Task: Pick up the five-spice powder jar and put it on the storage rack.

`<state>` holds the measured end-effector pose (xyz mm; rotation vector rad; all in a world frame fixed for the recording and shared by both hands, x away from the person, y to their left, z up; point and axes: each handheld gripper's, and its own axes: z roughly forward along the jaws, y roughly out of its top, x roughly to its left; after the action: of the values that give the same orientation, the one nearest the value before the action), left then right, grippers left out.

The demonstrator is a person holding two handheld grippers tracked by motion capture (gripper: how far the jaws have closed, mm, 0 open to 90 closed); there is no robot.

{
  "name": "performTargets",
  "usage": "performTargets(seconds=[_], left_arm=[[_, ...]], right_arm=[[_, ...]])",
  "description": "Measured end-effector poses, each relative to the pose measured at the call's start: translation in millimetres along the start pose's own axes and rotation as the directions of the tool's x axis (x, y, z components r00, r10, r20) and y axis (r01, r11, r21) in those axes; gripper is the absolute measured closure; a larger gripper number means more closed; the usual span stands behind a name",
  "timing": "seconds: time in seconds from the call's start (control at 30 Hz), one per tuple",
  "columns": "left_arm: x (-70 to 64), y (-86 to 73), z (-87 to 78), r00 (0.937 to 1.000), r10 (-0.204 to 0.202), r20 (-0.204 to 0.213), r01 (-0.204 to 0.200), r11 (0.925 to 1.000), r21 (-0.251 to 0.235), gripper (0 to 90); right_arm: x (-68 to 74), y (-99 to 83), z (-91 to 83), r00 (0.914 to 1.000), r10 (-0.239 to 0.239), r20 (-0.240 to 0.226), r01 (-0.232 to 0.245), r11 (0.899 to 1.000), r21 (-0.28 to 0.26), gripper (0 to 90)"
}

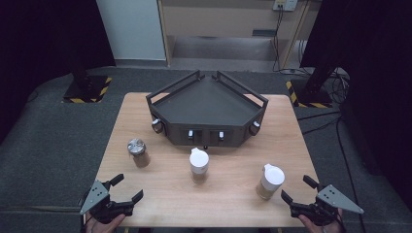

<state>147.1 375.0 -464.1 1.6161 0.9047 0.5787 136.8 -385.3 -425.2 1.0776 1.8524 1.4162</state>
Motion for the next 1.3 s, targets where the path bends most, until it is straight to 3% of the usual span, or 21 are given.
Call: performTargets(seconds=[0.57,0.63,1.0,1.07,1.3], left_arm=[[-0.2,6.0,1.8,1.0000,0.000,0.007,-0.001,0.9995,0.030,3.3],[-1.9,8.7,1.7,0.9999,0.010,-0.003,-0.010,0.9991,0.042,3.4],[-3.5,24.1,-5.9,0.9993,0.029,0.025,-0.030,0.9980,0.055,4.1],[-0.9,26.7,-8.0,0.9991,0.015,0.041,-0.017,0.9985,0.052,3.8],[4.2,39.7,-14.1,0.9991,0.023,0.035,-0.025,0.9977,0.063,3.8]], right_arm=[[-1.0,0.8,0.2,1.0000,0.007,-0.006,-0.007,1.000,0.010,4.0],[-0.9,1.0,0.4,0.9999,0.008,-0.007,-0.008,1.000,0.013,4.0],[-0.5,1.2,0.7,1.0000,0.004,-0.003,-0.004,1.000,0.016,4.0],[-0.5,1.2,0.7,1.0000,0.007,-0.001,-0.007,1.000,0.016,4.0],[-0.6,1.2,0.7,1.0000,0.005,-0.003,-0.005,1.000,0.015,4.0]])
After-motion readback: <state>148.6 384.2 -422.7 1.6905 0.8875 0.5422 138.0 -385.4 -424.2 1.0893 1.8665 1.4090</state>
